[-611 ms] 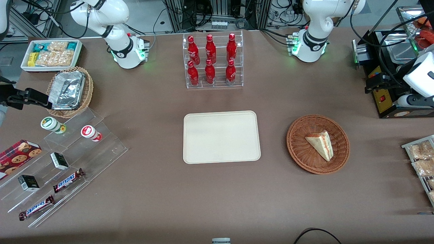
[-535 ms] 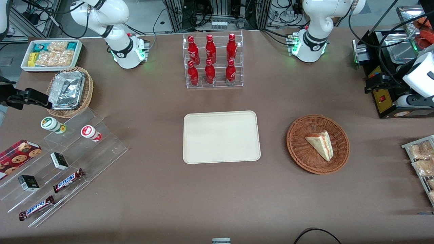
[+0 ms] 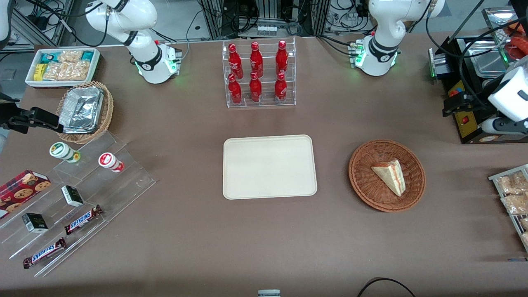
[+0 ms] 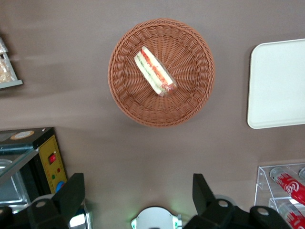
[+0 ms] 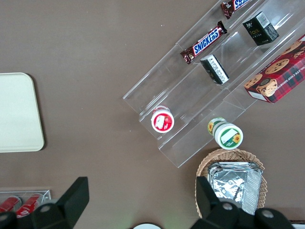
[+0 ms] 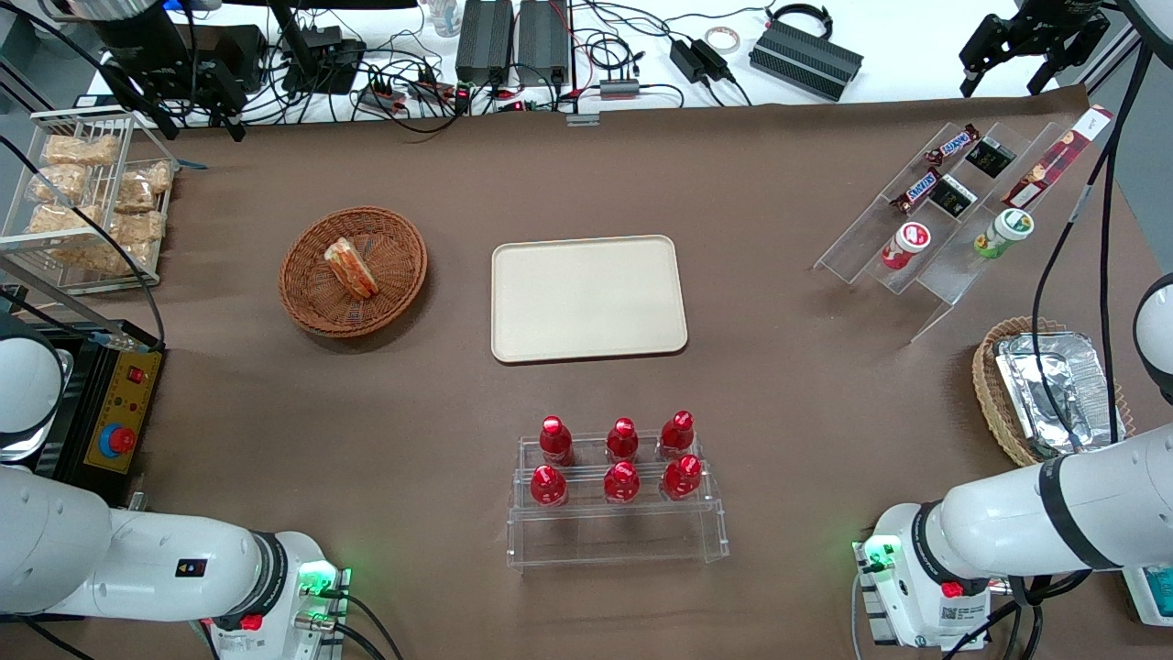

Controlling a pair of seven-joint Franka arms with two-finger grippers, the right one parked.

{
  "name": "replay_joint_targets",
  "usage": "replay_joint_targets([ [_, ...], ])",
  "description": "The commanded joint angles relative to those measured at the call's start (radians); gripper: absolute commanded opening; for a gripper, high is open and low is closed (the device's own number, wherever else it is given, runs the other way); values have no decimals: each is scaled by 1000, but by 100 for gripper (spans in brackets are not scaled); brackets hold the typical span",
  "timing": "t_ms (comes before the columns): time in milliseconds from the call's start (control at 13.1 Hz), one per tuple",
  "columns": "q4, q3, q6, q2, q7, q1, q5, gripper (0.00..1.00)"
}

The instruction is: Place sandwich from basket to tray

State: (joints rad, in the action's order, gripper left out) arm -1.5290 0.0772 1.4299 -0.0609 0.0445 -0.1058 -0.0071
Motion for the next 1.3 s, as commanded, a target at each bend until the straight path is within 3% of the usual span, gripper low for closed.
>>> replay_joint_targets([
  [0, -100, 6, 90, 15, 12, -15, 2, 100],
  [382, -270, 6, 242, 12, 12, -15, 2, 100],
  [917, -525, 6, 623, -14, -32, -18, 2, 100],
  [1222, -585, 4, 771, -53, -168, -46, 2, 100],
])
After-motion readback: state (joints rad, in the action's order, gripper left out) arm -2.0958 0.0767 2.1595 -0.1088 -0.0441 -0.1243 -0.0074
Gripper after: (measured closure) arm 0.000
